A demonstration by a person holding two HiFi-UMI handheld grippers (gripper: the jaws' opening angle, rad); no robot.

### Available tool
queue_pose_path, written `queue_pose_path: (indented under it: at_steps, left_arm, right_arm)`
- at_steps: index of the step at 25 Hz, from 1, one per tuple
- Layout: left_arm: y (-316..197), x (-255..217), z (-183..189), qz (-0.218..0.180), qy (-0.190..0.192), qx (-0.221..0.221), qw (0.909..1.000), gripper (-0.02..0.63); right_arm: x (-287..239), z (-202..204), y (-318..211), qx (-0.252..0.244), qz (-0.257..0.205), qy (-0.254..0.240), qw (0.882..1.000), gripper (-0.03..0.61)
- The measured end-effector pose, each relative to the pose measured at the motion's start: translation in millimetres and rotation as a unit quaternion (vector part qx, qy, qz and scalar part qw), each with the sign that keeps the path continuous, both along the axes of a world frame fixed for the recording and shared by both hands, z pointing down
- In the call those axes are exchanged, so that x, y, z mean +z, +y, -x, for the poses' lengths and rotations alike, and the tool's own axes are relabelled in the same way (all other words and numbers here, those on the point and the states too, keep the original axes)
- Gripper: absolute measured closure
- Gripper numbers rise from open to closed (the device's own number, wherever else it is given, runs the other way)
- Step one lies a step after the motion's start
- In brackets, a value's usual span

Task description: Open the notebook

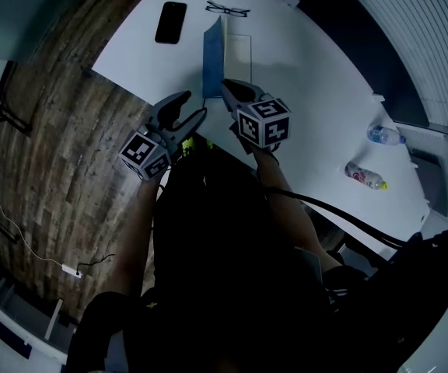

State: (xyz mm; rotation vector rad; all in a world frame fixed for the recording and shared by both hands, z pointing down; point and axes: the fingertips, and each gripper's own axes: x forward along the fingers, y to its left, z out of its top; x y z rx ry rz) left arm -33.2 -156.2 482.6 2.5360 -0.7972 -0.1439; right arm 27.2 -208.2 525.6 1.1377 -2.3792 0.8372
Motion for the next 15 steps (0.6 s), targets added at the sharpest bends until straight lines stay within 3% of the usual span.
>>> queue_pose_path:
  at_steps: [15]
  left_arm:
    - [-4, 5, 34, 0.008, 0.001, -0.024, 0.9997, 0.394]
  right_arm:
    - [-2, 45, -1, -0.052, 0.000, -0.003, 0.999, 0.555]
